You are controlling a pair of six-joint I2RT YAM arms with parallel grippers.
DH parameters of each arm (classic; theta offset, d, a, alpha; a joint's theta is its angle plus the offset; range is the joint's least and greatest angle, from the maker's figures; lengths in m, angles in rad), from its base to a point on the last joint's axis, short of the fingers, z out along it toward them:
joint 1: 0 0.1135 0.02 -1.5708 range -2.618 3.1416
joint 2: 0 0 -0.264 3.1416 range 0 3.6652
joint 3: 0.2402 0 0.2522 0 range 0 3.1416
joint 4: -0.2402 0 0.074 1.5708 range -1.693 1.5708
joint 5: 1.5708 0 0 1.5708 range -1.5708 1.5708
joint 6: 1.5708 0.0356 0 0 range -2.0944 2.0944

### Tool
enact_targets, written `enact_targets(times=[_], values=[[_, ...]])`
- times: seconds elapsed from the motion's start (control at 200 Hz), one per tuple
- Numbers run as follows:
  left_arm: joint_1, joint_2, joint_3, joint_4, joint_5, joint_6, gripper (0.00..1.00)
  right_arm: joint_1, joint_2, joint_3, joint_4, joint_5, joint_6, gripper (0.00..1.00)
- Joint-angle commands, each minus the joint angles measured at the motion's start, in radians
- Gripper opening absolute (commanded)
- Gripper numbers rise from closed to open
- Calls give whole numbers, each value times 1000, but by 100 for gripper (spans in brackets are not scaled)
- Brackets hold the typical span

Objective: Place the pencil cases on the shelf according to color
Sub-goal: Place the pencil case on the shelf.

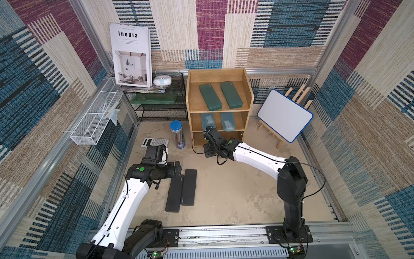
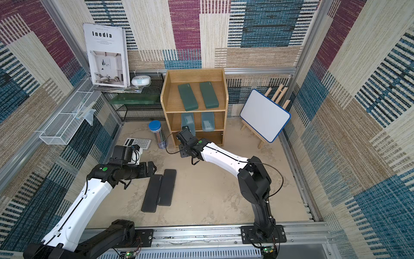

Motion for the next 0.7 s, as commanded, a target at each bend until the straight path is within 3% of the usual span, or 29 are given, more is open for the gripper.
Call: enact_targets(times=[0.0,0.361,0.531,0.696], values=[[1,-1,2,9,-5,8,99,-21,54,93,4,17,-35,43],[1,7,3,10,10,12,99,-49,152,260,7,14,-65,43],[-3,14,2,13,42,12,99,-47,108,221,6,-35,-70,47],[-16,36,15,12,68,6,99,-24,-32,72,33,-33,-56,55]])
